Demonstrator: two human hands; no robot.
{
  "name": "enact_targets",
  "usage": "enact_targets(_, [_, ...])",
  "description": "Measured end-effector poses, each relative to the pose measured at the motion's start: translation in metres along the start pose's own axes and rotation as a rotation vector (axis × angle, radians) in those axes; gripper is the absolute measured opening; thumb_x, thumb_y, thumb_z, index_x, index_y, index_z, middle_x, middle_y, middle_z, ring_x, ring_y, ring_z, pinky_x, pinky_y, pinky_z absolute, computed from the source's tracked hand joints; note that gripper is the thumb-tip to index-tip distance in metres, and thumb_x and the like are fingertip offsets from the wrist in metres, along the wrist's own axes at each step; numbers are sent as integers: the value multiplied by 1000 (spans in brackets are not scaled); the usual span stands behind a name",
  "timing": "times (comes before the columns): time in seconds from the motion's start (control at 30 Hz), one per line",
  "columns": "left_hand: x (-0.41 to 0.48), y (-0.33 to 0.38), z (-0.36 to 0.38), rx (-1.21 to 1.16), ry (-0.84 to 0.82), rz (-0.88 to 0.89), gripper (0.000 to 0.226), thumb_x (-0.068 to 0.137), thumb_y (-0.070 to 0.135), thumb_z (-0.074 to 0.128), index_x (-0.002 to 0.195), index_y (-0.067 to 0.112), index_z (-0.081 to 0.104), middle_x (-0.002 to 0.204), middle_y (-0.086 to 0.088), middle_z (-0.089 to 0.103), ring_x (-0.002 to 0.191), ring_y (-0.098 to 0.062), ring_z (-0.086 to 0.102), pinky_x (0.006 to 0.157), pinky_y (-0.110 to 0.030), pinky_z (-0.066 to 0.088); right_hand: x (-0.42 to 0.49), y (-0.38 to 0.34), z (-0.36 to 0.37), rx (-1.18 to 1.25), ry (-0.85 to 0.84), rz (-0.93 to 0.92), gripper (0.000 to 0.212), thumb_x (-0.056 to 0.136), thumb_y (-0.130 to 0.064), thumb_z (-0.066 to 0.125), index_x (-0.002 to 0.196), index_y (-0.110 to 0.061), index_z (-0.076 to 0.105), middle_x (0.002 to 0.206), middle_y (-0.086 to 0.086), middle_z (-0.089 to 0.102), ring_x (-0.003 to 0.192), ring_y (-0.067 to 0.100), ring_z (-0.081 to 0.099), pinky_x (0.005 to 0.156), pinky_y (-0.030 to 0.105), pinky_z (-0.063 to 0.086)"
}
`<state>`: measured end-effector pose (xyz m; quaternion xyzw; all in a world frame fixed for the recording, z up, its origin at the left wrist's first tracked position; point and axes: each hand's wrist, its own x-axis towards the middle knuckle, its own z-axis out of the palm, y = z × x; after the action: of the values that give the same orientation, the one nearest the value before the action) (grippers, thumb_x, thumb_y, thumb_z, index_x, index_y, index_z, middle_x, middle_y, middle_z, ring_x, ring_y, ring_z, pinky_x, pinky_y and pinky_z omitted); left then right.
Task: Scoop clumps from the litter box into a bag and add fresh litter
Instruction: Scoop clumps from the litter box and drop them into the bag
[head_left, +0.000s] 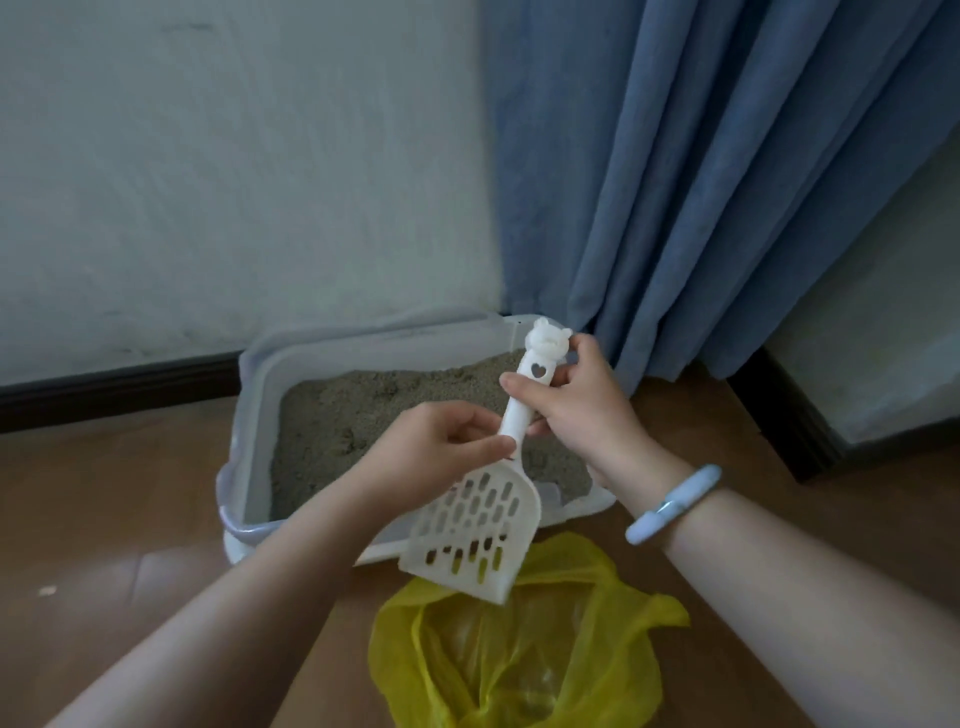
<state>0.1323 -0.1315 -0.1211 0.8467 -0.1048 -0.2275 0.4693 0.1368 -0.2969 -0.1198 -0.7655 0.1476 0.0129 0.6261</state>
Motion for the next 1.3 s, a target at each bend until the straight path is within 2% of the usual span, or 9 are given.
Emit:
enact_targets(0.13, [-3,-8,-44,163,-46,24,14,88,35,62,98,36,71,73,13,70,59,-1,59,58,-18,45,-1,-14,26,-15,-15,-33,83,74,-24,78,139,-28,25,126,-4,46,98,11,59,73,32,58])
enact_targets(0.2, [-1,-12,-67,305,-80,39,18,92,34,57,105,36,69,66,15,64,51,5,52,50,-10,36,1,-15,31,-292,-39,-135,92,70,-40,78,142,-33,22,138,-5,33,121,13,44,100,33,43])
enact_targets(0.33, [7,-25,-98,446,-140,23,23,95,36,50,111,35,66,84,2,69,69,-12,61,61,-26,45,7,-20,37,-857,-177,-430,76,65,-61,71,132,-43,40,150,-11,16,140,17,12,115,44,11])
enact_targets(0.4, [11,-32,-104,462,-160,38,24,95,37,49,113,36,65,89,2,70,79,-16,63,71,-32,49,12,-21,43,-1121,-247,-611,63,70,-61,66,127,-42,47,143,-11,35,140,16,14,113,51,-2])
enact_targets(0.47, [13,-36,-105,492,-179,87,24,95,36,50,113,37,65,92,7,69,82,-14,61,78,-33,46,18,-20,50,-1208,-294,-756,44,74,-53,66,114,-36,58,117,-9,57,127,17,39,110,53,0])
enact_targets(0.63, [15,-59,-107,678,34,264,28,89,46,54,115,39,63,116,16,61,120,-7,45,112,-39,10,21,-19,62,-1254,-488,-698,28,85,-44,58,105,-24,58,99,-5,59,96,19,57,87,38,40])
enact_targets(0.87, [-14,-113,-111,792,300,236,48,78,61,49,108,28,66,108,10,64,110,-15,56,112,-40,15,12,-6,48,-1285,-402,-470,29,88,-48,53,107,-26,55,100,-6,57,93,17,56,69,33,41])
enact_targets(1.13, [-21,-137,-108,628,376,26,72,76,63,47,128,14,53,134,-5,51,130,-24,42,103,-46,41,25,-13,49,-1420,-464,-429,26,90,-46,51,107,-26,53,102,-5,57,91,16,55,69,31,42])
enact_targets(1.3, [-19,-140,-103,587,472,17,80,76,66,48,134,11,45,141,-7,43,136,-21,30,110,-33,28,42,-13,58,-1397,-453,-417,25,90,-45,51,105,-26,53,100,-6,57,88,16,56,69,32,46])
